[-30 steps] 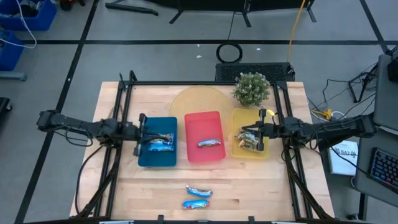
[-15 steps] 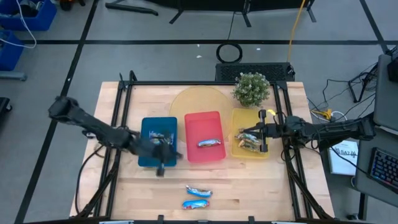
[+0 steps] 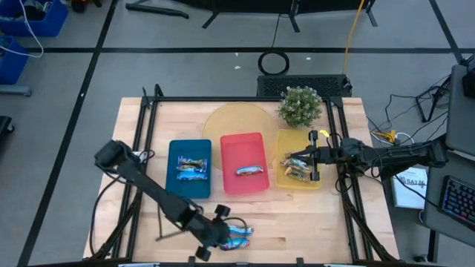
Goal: Pick and place Granola Bars by type
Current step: Put the red granola bar into the red bin
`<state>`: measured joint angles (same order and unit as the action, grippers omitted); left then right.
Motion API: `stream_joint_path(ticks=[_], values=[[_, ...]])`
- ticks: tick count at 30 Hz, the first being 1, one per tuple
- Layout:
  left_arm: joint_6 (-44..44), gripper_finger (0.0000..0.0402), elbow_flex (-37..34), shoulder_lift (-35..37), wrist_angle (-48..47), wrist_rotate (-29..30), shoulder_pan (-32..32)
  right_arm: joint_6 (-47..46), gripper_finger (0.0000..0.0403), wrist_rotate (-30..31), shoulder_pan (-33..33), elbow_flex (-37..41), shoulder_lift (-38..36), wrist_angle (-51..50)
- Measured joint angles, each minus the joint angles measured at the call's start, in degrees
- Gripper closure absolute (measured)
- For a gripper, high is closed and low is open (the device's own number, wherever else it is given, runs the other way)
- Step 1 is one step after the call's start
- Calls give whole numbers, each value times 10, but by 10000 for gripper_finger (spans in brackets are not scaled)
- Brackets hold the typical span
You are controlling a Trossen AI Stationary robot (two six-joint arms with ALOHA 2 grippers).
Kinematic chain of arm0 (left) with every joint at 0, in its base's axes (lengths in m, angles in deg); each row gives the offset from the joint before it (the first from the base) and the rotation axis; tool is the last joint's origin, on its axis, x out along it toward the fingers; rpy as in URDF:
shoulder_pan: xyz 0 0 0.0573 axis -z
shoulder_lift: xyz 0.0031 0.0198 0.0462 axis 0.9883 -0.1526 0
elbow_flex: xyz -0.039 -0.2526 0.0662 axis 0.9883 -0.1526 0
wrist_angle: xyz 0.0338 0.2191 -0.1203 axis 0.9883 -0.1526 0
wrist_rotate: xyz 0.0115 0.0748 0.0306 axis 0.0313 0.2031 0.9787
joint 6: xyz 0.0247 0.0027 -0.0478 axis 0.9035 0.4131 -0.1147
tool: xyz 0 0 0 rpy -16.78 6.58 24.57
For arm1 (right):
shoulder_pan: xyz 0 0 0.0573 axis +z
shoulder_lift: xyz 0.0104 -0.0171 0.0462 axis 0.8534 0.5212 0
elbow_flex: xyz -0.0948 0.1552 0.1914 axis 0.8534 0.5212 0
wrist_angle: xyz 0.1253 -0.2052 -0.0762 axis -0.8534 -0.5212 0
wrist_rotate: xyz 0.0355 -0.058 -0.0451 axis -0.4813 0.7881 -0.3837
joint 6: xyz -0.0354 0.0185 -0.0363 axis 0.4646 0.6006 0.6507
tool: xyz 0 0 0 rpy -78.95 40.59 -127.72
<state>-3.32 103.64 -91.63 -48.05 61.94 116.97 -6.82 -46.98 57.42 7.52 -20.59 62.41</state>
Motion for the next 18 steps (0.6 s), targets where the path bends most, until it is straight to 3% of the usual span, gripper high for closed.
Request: stream_joint_path(ticks=[6,11,14,18], values=[[-58,213,51,-56,-84,49,-39,1,403,0,0,0,0,-1],[-51,160,50,-85,-82,-43,-71,6,403,1,0,0,1,-13],[-49,150,50,-95,-74,-88,-80,6,403,1,0,0,2,-18],[-49,149,49,-101,-72,-103,-84,6,403,1,0,0,3,-17]])
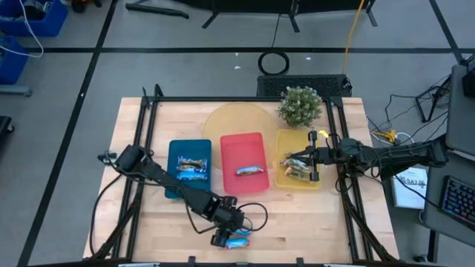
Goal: Pick and place Granola Bars by type
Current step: Put the red granola bar into the red bin
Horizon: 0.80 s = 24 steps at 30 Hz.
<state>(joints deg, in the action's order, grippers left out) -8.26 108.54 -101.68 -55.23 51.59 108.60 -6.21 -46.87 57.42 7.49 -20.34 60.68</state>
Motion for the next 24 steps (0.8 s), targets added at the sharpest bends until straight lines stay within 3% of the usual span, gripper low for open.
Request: stream_joint_path(ticks=[10,24], values=[[-6,149,0,-23,-64,0,0,-6,403,1,0,0,1,3],[34,149,1,-42,8,-16,-4,-3,403,1,0,0,6,1]])
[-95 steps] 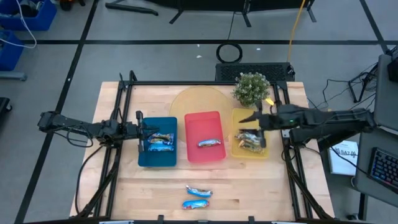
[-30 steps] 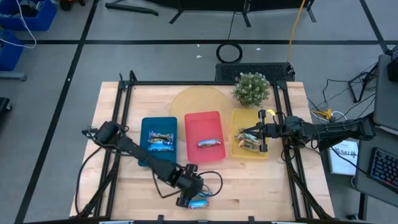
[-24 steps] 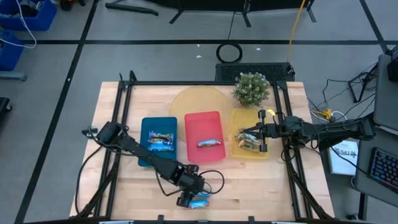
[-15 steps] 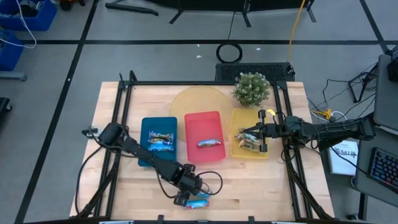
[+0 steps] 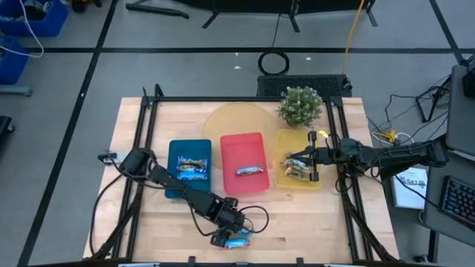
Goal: Pick and place Granola Bars by type
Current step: Put the red granola bar into the red bin
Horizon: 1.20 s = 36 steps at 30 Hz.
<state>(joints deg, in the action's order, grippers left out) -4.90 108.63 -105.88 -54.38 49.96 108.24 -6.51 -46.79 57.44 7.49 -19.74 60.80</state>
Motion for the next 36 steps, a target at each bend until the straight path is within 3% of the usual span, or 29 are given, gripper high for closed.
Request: stream_joint_path(ticks=[5,13,17,21,28,36], values=[[9,176,0,0,-7,-16,-5,1,403,0,0,0,0,2],[15,307,-1,1,-9,-19,-16,1,403,0,0,0,0,3],[50,348,-2,11,-16,-26,-18,1,403,0,0,0,0,3],[70,351,-3,49,-34,-9,-17,1,403,0,0,0,0,3],[113,342,-32,161,-52,110,13,3,403,-2,0,0,0,3],[83,340,-213,362,8,244,29,3,403,-2,0,0,4,-1]])
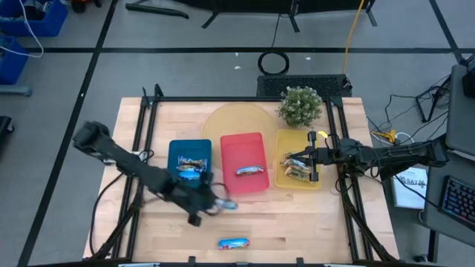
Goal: Pick and place Granola Bars by type
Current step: Put the red granola bar into the red bin
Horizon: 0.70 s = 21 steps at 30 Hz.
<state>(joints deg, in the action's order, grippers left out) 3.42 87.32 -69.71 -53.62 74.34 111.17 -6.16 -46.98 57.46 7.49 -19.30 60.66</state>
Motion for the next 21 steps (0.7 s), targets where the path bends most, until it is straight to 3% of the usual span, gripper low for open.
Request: stream_joint_path(ticks=[6,13,17,21], values=[[87,340,-222,172,208,-1,-17,0,403,0,0,0,1,0],[100,340,-460,308,510,-48,-84,-3,403,0,0,0,3,0],[37,352,-504,346,564,-50,-120,-3,403,0,0,0,6,0],[-19,364,-455,342,498,-47,-152,-3,403,1,0,0,8,0]])
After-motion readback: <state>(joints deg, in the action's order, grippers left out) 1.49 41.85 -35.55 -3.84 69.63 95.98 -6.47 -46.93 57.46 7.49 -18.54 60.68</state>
